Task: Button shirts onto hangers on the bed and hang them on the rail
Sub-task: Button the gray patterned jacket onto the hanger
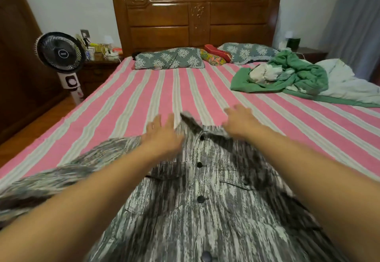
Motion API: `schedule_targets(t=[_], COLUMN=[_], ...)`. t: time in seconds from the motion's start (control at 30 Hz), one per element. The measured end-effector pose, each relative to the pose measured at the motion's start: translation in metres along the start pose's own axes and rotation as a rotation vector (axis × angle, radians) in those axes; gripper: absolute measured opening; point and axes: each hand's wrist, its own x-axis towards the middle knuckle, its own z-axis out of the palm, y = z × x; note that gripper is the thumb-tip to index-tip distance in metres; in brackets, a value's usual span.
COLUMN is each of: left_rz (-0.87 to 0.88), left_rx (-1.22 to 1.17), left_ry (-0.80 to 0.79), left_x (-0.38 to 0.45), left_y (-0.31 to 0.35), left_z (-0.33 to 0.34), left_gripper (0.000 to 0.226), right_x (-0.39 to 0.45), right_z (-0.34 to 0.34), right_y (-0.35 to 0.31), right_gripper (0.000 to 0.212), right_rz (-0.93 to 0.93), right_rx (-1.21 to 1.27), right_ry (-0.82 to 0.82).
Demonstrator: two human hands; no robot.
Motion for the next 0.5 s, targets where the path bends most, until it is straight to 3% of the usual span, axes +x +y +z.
schedule_targets(t=[0.1, 0.2, 0.3, 0.37, 0.43, 0.5], left_rz=[-0.024, -0.12, -0.095, -0.082, -0.062, -0.057], left_rx=[0.244, 0.277, 0.262, 0.248, 0.219, 0.189], left_ry=[-0.171, -0.144, -0.085, -0.035, 0.033, 0.115], left_x=[-0.029, -0.038, -0.039, -0.042, -0.044, -0.046], left_y=[-0.082, -0.145, -0.158, -0.157, -0.158, -0.162], left_z=[0.045, 0.055, 0.063, 0.068, 0.072, 0.072], left_gripper=[0.074, 0.084, 0.073, 0.071, 0.07, 0.068], right_x=[-0.03, -0.03, 0.008, 0.038, 0.058, 0.069], right_z=[0.056, 0.075, 0.065, 0.06, 0.066, 0.084], right_y=[-0.007, -0.009, -0.025, -0.033, -0.041, -0.041], right_gripper=[0.062, 0.046, 0.023, 0.024, 0.031, 0.022], right_rz=[-0.221, -0.202, -0.111, -0.099, -0.107, -0.135], right_rx=[-0.199, -0.253, -0.089, -0.061, -0.102, -0.17], right_ry=[-0.248, -0.42, -0.155, -0.031, -0.075, -0.123])
